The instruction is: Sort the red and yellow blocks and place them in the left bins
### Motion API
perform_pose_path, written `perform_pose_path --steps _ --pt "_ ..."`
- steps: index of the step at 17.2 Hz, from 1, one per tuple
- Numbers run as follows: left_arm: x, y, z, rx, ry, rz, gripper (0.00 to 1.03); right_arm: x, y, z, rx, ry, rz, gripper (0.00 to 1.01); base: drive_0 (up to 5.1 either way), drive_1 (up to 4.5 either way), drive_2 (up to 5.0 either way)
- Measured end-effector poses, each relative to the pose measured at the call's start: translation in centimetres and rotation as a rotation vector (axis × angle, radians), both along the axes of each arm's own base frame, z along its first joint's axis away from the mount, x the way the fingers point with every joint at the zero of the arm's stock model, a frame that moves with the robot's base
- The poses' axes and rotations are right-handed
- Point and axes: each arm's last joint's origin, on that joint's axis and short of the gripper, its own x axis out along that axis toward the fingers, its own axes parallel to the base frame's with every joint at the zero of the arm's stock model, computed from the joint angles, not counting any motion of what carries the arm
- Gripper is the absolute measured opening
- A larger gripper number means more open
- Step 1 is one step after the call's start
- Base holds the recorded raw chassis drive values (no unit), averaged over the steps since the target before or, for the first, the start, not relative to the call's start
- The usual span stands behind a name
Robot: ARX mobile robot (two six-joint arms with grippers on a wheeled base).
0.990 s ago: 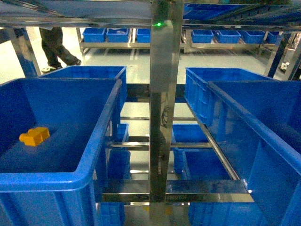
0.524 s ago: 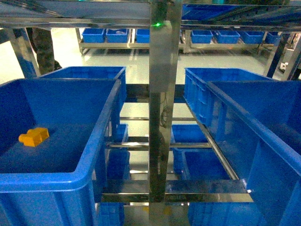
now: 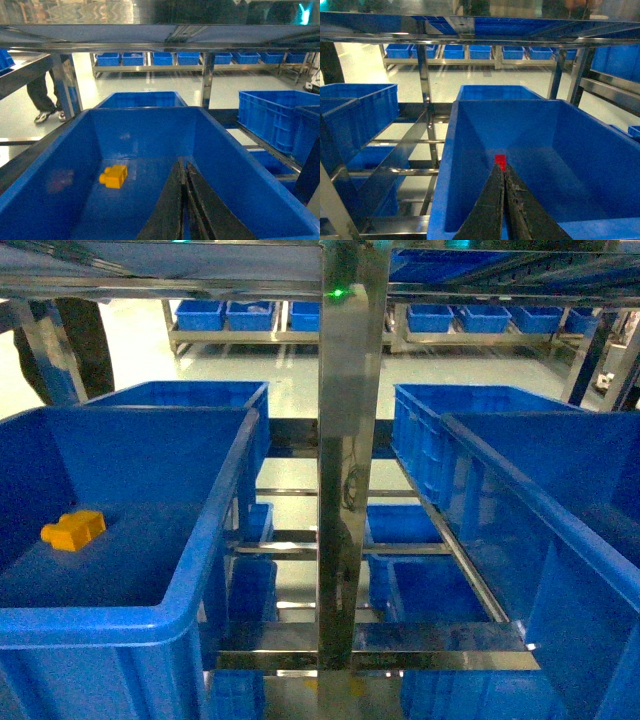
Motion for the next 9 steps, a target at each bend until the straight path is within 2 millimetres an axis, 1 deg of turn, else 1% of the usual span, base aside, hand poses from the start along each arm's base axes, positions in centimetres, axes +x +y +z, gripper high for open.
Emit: perform_pose_path --steps 5,6,9 --pt "-0.9 0.0 0.1 0.0 -0.003 -0.001 0.02 -1.2 0.0 0.3 0.0 -0.008 0.0 0.02 0.0 0.0 0.0" --pt "-1.3 0.0 0.1 0.0 -0.006 -0.001 0.02 -1.7 0.0 0.5 0.0 -0.018 0.0 0.02 0.0 0.0 0.0" --pt "-1.6 0.0 0.0 0.0 -0.005 -0.001 0.02 -2.2 0.0 0.5 0.0 -0.017 0.0 0.02 0.0 0.0 0.0"
